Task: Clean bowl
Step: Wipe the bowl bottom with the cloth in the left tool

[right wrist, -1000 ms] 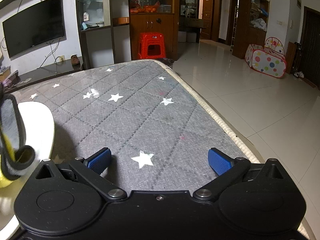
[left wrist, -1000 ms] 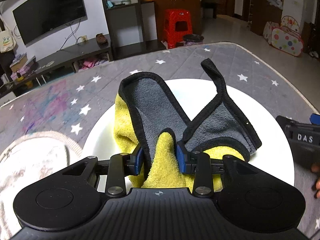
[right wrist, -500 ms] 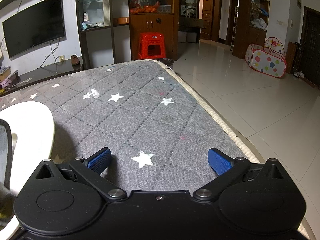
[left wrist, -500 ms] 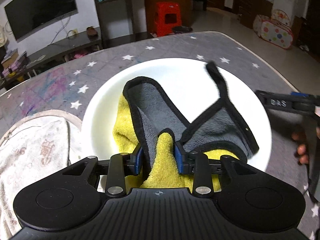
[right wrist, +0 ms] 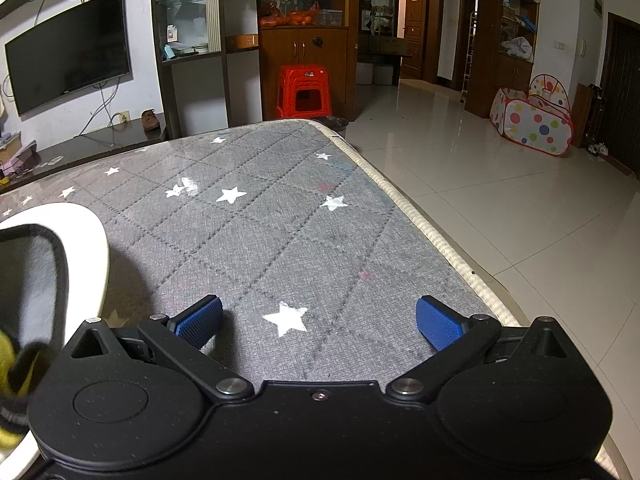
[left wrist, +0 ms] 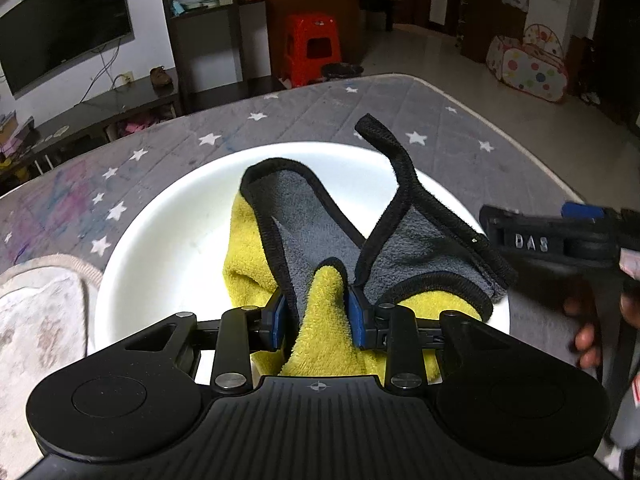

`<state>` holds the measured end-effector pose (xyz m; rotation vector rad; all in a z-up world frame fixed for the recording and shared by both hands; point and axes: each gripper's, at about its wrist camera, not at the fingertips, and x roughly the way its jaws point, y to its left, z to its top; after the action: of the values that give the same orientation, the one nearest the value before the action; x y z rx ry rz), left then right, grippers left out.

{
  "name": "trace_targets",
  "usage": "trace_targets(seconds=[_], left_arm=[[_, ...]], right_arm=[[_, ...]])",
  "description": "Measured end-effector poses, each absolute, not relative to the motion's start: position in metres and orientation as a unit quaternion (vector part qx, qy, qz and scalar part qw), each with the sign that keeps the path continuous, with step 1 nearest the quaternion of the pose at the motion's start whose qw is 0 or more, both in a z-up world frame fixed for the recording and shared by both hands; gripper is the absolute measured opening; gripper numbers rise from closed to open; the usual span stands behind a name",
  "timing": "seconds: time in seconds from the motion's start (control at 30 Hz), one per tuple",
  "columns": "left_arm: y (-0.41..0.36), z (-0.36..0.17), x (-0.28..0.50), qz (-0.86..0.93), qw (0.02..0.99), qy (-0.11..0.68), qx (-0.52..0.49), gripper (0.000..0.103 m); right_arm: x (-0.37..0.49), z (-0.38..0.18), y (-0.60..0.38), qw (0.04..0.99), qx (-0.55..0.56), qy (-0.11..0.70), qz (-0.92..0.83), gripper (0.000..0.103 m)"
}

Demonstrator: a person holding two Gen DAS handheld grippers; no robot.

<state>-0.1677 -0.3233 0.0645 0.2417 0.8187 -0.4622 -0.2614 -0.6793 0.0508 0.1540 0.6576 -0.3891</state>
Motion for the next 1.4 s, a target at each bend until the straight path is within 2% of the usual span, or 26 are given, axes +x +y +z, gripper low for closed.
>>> trace_targets(seconds=[0.3, 0.83, 1.33, 1.4], left_arm=[[-0.333, 0.063, -0.148, -0.208, 0.89, 0.39, 0.108, 0.037], [-0.318, 0.064, -0.144, -0.189, 0.897, 0.385, 0.108, 0.039], [-0.294, 0.068, -0.17, -0.174, 0.895, 0.393, 0.118, 0.039], [-0.292, 0.069, -0.175, -0.177, 0.893, 0.396, 0.118, 0.033]], right_arm=[[-0.261, 0.051, -0.679, 0.925, 0.075, 0.321, -0.19, 0.103], [-0.261, 0.051, -0.679, 0.925, 0.075, 0.321, -0.19, 0.103], [-0.261, 0.051, -0.679, 0.925, 0.075, 0.321, -0.19, 0.103], [-0.261, 0.051, -0.679, 0.925, 0.075, 0.321, -0.19, 0.103]])
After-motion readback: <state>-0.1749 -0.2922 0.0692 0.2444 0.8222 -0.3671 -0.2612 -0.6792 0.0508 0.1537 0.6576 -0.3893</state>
